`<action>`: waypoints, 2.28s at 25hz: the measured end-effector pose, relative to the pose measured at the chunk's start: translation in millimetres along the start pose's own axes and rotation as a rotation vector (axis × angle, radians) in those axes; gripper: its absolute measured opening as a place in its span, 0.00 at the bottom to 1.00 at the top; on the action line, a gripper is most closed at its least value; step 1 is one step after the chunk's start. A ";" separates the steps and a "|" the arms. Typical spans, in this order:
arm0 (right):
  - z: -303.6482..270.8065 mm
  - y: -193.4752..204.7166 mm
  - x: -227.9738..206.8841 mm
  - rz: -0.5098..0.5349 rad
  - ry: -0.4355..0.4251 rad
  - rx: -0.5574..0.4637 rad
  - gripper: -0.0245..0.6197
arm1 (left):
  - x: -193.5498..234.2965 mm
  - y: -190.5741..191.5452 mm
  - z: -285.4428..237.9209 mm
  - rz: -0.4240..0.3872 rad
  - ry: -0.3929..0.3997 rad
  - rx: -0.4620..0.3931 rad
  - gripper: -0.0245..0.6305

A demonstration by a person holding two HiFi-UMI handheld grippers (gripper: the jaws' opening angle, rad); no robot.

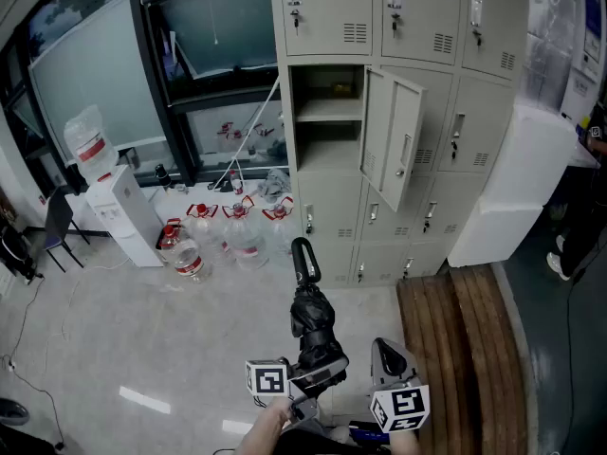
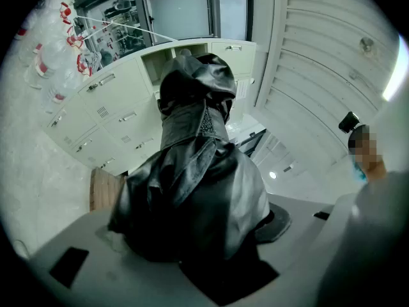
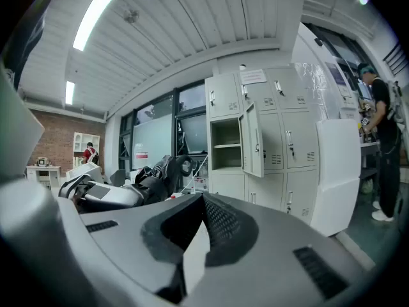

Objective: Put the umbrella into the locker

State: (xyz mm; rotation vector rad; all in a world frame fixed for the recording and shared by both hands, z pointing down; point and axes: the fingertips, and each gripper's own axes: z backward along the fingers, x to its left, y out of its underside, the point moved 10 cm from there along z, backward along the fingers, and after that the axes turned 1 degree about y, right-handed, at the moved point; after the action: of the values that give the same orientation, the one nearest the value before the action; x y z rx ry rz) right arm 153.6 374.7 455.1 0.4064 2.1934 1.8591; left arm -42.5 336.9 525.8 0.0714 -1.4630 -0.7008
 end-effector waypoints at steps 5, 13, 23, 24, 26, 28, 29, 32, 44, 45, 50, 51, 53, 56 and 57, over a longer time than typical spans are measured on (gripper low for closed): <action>9.9 0.0 -4.0 0.002 -0.005 -0.003 0.04 | -3.5 6.6 -0.1 -0.023 -0.014 0.005 0.46; 11.5 -2.1 -3.9 -0.042 -0.027 -0.008 0.04 | -9.1 9.3 -2.5 0.008 -0.006 0.008 0.46; -15.7 -3.2 -20.4 -0.036 -0.046 -0.002 0.04 | 5.8 -8.5 -16.1 0.007 -0.032 0.040 0.46; -22.1 -3.3 -23.5 -0.035 -0.047 0.000 0.04 | 10.3 -13.7 -18.0 0.012 -0.037 0.040 0.46; -35.4 -3.3 -30.8 -0.036 -0.046 0.004 0.04 | 20.8 -25.0 -21.2 0.023 -0.054 0.042 0.46; -49.9 -2.7 -40.4 -0.043 -0.040 0.010 0.04 | 30.6 -38.0 -28.0 0.026 -0.047 0.039 0.46; -59.1 -2.1 -45.8 -0.048 -0.038 0.013 0.04 | 37.0 -45.2 -32.0 0.033 -0.042 0.034 0.46; -97.5 -0.2 -60.1 -0.057 -0.040 0.023 0.04 | 64.5 -76.5 -45.7 0.027 -0.023 0.030 0.46; -308.6 -31.1 -102.1 -0.073 -0.008 0.082 0.04 | 171.8 -258.1 -106.2 0.095 -0.003 0.110 0.46; -324.5 -34.1 -103.9 -0.071 -0.007 0.086 0.04 | 179.2 -273.2 -110.2 0.099 -0.003 0.113 0.46; -383.9 -44.0 -111.0 -0.061 0.013 0.107 0.04 | 209.9 -329.5 -123.9 0.119 0.018 0.123 0.46; -391.1 -44.8 -112.1 -0.061 0.020 0.110 0.04 | 214.9 -336.8 -125.4 0.120 0.020 0.130 0.46; -402.9 -45.9 -114.8 -0.061 0.033 0.115 0.04 | 222.6 -348.9 -129.7 0.123 0.029 0.141 0.46; -415.4 -47.0 -118.2 -0.056 0.045 0.123 0.04 | 230.3 -361.4 -137.3 0.128 0.049 0.150 0.46; -418.4 -47.4 -118.7 -0.056 0.046 0.124 0.04 | 232.6 -363.8 -139.1 0.139 0.055 0.151 0.46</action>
State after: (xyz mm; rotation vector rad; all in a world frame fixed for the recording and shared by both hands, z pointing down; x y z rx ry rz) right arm 113.3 -60.4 477.0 0.3237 2.3332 1.7265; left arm -68.0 -115.6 545.6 0.1037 -1.4516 -0.4713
